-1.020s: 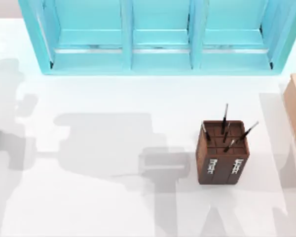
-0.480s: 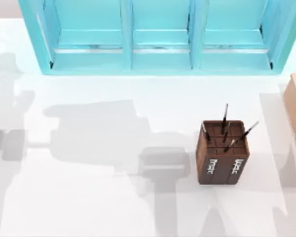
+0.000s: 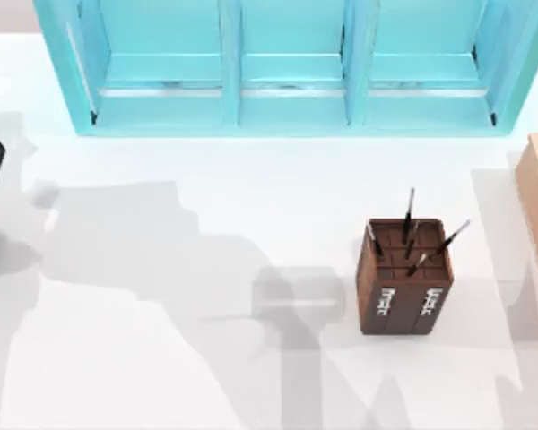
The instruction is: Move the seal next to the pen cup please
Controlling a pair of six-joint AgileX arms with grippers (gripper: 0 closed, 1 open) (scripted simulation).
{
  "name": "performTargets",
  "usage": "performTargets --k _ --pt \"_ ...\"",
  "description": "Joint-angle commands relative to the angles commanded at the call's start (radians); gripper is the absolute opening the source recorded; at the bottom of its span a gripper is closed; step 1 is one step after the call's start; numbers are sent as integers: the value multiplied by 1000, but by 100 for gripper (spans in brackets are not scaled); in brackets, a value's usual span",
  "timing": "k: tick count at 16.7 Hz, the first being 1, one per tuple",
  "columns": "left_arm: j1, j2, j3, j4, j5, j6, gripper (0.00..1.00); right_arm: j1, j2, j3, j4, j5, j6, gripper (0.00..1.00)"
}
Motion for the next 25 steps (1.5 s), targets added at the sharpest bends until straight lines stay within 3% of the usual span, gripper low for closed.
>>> performTargets --k 7,20,25 --pt "2 21 -91 101 0 2 100 0 0 0 0 0 0 100" --pt "2 21 -91 101 0 2 2 0 0 0 0 0 0 100" --pt "2 21 -91 101 0 2 0 0 0 0 0 0 0 100"
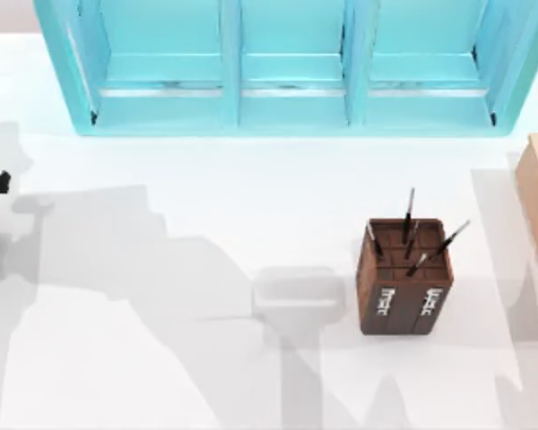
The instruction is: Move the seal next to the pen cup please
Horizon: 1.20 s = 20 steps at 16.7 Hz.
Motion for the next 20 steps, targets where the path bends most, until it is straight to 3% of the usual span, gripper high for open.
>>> performTargets --k 7,15,20 --pt "-32 -2 39 -39 0 -33 0 0 0 0 0 0 0 100" --pt "-315 -42 401 -462 0 -312 0 0 0 0 0 0 0 100" --pt "-379 -63 473 -535 -1 -377 0 0 0 0 0 0 0 100"
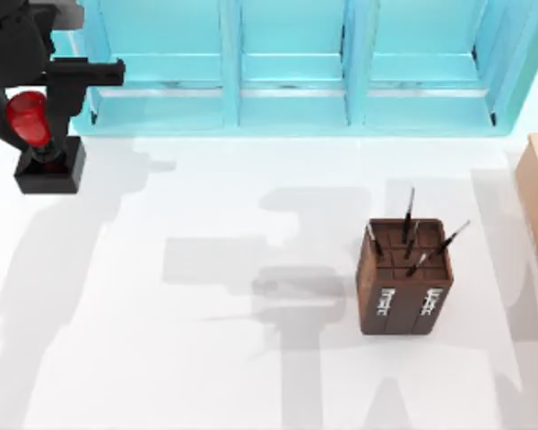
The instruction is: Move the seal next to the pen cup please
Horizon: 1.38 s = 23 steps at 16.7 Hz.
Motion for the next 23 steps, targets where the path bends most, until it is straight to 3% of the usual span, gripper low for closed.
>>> performTargets --k 3,6,13,16,23 --pt "2 5 0 2 1 0 0 0 0 0 0 0 0 100" --pt "-68 38 58 -18 -1 -69 0 0 0 0 0 0 0 100" --pt "-479 186 287 -110 3 -478 0 0 0 0 0 0 0 100" --pt "-601 226 358 -134 3 -600 0 0 0 0 0 0 0 100" --pt "-626 231 368 -133 4 -627 0 0 0 0 0 0 0 100"
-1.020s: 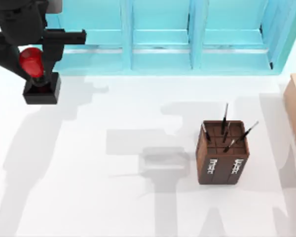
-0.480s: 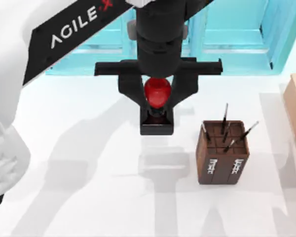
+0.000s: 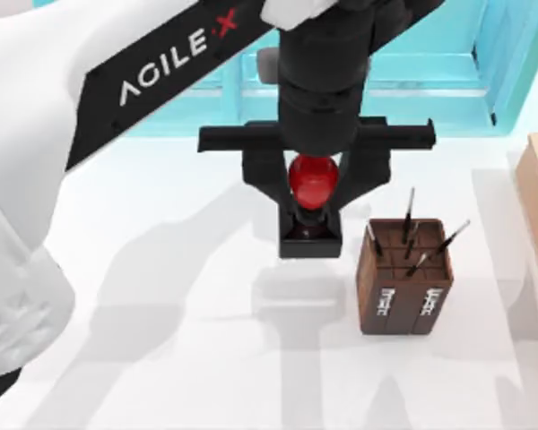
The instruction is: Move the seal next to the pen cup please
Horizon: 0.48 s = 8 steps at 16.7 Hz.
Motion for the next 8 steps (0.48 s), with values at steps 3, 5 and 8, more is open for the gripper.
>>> performTargets --k 3,5,8 --pt "-1 -10 -46 33 0 -1 0 0 0 0 0 0 0 100" --pt "-1 -17 -78 57 0 -1 0 0 0 0 0 0 0 100" --pt "-3 -21 -96 72 -1 -2 0 0 0 0 0 0 0 100"
